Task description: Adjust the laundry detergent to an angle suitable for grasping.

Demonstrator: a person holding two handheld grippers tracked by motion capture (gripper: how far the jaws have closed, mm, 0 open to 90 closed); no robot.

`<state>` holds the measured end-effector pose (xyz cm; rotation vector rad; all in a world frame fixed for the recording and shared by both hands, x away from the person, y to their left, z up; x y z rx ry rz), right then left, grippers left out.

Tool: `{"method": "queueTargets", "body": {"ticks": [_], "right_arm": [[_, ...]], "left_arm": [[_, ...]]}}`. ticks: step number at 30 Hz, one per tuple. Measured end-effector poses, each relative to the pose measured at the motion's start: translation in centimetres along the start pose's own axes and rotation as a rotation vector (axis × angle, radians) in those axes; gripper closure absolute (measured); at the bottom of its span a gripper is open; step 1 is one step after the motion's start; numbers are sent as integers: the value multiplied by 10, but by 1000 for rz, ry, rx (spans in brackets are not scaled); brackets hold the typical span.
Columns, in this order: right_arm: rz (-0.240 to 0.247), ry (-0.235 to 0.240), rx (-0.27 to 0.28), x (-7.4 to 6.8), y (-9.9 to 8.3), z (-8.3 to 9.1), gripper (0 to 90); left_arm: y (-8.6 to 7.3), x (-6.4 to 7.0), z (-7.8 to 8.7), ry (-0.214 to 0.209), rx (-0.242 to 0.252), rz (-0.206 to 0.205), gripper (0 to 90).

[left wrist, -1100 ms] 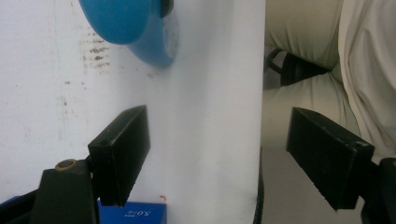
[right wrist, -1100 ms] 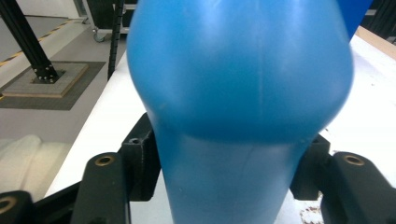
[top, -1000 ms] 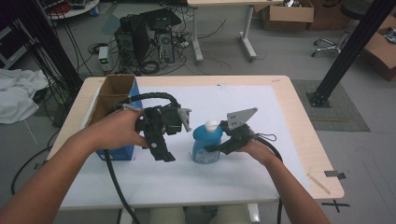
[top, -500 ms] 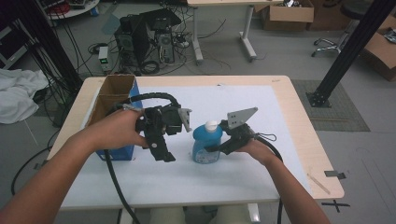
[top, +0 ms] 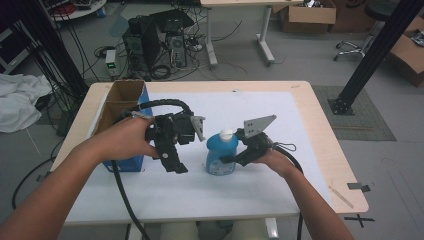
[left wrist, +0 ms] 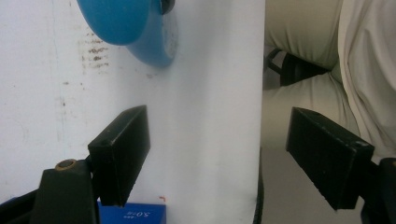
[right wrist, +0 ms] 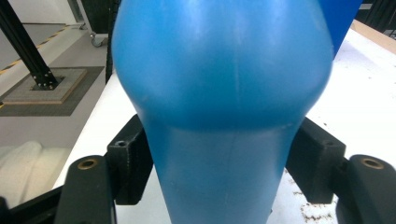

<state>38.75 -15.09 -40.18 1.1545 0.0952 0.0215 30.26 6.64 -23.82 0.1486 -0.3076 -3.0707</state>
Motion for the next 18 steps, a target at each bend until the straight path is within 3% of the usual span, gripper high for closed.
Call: {"method": "queueTargets", "body": {"ticks": [18], "right_arm": [[-18,0,8,-2,0,1,267]], "left_arm": [[0,-1,-1,-1,1,-2,227]]}}
Point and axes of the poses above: each handheld gripper's, and its own axes: z roughly backward along the jaws, y roughly out of its top, x roughly to its right, the point moved 2 cm from there along -z, roughly forward along the jaws, and after that the axes turned 4 degrees about y, right-handed, at the moved point
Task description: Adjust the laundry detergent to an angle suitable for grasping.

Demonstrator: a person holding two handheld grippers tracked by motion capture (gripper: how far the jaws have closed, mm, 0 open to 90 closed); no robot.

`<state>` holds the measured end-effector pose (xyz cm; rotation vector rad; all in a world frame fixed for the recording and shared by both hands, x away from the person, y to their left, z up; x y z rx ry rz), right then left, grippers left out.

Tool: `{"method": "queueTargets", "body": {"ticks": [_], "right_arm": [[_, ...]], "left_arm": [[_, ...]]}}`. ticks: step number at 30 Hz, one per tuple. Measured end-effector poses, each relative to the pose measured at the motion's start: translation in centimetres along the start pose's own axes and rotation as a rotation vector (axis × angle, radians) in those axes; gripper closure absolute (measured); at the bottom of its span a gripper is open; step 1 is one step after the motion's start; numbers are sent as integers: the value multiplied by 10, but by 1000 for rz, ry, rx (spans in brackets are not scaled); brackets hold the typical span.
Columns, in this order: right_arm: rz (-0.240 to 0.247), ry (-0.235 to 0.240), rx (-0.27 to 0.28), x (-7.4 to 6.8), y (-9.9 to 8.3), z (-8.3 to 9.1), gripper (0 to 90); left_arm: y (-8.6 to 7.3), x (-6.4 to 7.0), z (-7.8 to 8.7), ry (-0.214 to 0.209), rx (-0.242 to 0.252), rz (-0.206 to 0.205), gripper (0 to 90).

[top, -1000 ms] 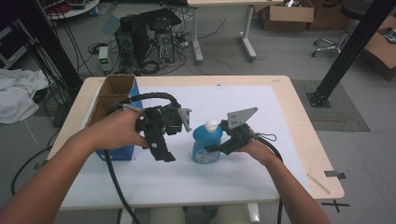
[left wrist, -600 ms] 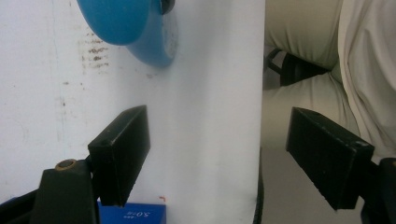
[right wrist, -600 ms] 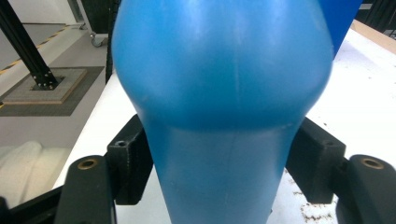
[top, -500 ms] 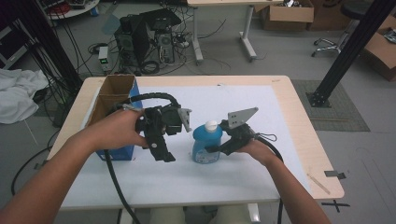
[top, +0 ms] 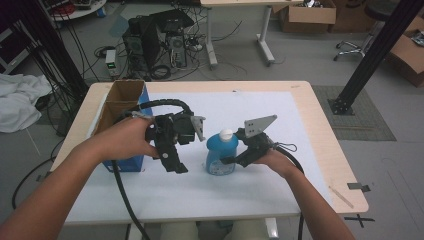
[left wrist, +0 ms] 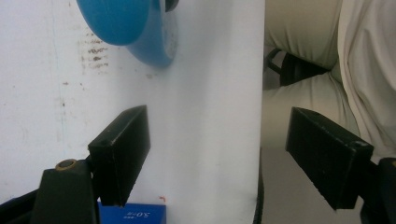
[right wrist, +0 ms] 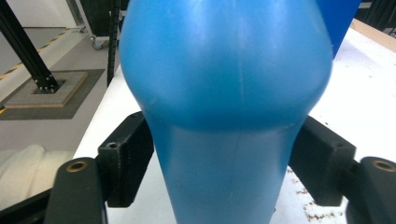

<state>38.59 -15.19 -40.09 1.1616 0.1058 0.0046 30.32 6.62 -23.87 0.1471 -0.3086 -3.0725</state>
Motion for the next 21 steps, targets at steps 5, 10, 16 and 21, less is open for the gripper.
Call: {"method": "queueTargets", "body": {"ticks": [5,10,16,21], "right_arm": [[-3,-3,2,0,0,1,263],[-10,-10,5,1,0,3,256],[-15,-15,5,1,0,3,249],[-23,-20,6,1,-1,4,229]], "left_arm": [[0,0,-1,-1,4,-1,227],[-1,-1,-1,-1,5,-4,227],[-1,-1,-1,-2,5,-1,227],[-1,-1,-2,-3,4,2,227]]}}
Point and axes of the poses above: each handheld gripper's, and its own axes: z roughly backward along the jaws, y roughly out of its top, x roughly to its right, the point moved 2 cm from there along -z, roughly forward along the jaws, and after that the axes turned 4 degrees about y, right-handed, at the moved point
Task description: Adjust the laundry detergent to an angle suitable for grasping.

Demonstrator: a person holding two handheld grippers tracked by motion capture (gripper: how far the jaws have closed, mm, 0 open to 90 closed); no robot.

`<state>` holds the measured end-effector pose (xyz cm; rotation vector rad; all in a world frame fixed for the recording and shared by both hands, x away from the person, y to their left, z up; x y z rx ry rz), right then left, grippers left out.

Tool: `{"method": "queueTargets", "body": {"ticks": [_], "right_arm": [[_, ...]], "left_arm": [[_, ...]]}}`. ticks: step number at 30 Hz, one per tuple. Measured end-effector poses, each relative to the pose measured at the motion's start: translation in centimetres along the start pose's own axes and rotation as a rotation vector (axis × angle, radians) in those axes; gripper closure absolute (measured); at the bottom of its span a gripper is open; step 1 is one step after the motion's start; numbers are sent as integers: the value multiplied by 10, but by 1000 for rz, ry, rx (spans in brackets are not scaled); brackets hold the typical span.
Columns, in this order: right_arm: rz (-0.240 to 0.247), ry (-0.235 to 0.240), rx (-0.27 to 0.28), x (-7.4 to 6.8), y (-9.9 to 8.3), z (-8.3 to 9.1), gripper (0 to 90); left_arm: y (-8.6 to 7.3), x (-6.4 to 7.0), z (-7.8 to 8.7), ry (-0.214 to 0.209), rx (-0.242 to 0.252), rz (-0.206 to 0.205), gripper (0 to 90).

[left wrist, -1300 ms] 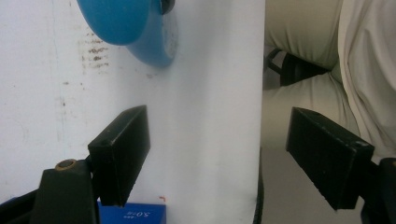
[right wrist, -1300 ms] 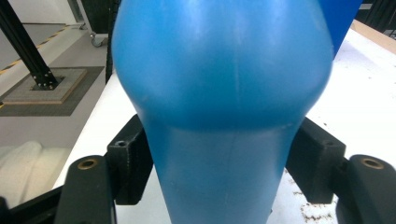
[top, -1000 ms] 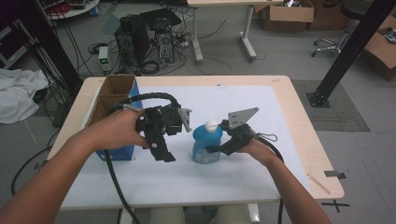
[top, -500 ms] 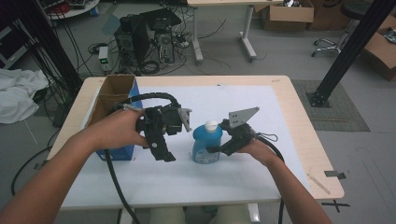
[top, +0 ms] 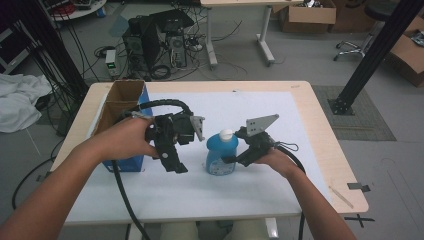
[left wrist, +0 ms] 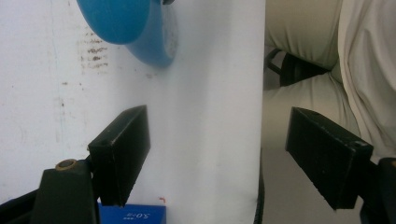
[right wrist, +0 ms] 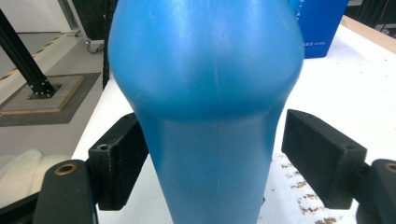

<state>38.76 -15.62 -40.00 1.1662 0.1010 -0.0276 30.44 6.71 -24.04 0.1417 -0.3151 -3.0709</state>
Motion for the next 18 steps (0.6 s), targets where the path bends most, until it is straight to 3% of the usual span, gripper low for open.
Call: {"method": "queueTargets", "body": {"ticks": [18], "right_arm": [[-12,-54,0,-1,-2,17,150]], "left_arm": [[0,-2,0,1,0,4,227]]}}
Point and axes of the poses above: each handheld gripper's, and its own axes: z roughly backward along the jaws, y roughly out of its top, x roughly to its right, the point moved 2 cm from there along -z, roughly forward along the jaws, and after that the axes turned 4 degrees about y, right-handed, at the moved point
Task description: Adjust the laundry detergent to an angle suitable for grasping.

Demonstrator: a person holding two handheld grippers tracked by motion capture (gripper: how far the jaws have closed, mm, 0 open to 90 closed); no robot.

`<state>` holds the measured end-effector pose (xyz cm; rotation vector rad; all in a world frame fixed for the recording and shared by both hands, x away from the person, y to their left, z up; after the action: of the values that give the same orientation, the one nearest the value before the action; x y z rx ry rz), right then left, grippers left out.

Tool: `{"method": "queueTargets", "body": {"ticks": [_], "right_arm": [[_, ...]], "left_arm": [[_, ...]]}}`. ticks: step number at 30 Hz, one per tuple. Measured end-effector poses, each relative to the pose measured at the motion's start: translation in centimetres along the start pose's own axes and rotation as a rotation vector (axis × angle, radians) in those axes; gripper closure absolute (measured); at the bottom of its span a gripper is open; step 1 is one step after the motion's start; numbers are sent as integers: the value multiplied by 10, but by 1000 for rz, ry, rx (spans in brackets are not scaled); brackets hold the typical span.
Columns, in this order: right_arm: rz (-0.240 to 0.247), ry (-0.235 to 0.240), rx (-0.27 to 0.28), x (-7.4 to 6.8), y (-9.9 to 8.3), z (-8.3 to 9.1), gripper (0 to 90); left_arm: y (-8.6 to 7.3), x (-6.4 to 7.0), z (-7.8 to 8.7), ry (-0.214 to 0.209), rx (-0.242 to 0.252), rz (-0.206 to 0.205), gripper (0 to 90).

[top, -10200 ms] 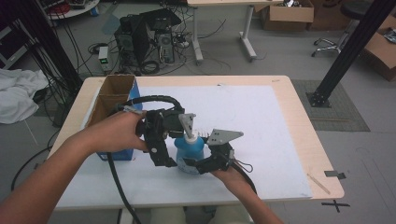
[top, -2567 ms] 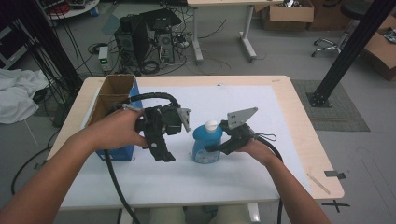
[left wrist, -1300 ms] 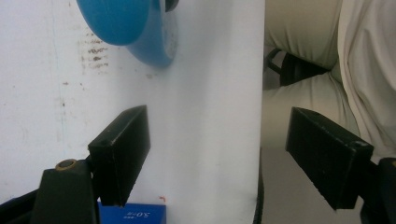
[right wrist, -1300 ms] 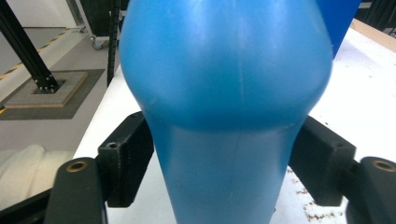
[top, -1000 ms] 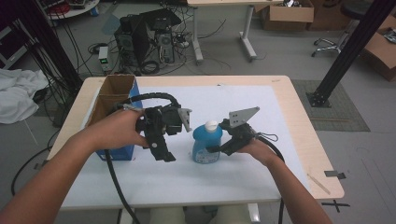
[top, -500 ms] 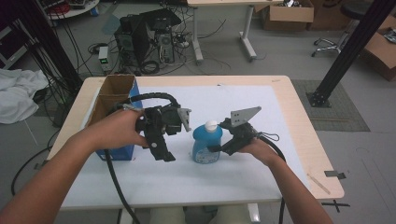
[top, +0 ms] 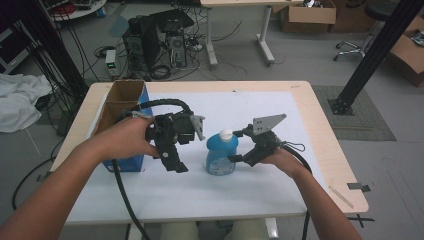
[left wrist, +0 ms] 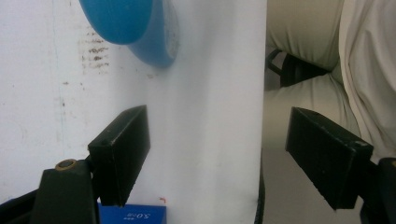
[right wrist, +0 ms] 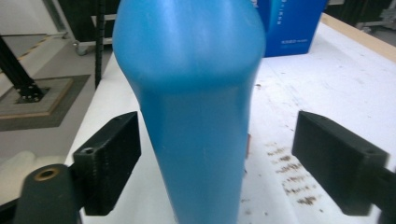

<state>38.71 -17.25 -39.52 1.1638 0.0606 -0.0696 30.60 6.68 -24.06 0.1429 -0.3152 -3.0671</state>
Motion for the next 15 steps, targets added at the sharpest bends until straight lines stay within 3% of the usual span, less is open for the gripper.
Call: {"method": "queueTargets", "body": {"ticks": [9,15], "right_arm": [[-3,-28,-24,-2,1,17,149],[-13,-77,-93,-2,0,41,149]], "left_arm": [[0,-1,-1,1,-1,9,226],[1,-2,-1,2,-2,8,226]]}}
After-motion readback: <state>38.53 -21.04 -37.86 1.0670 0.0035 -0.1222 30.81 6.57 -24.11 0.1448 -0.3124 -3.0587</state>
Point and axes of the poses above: each handheld gripper's, and its own axes: z roughly backward along the jaws, y roughly out of its top, x roughly to its right, the point moved 2 cm from there along -z, roughly forward along the jaws, and after that the axes turned 4 degrees about y, right-handed, at the moved point
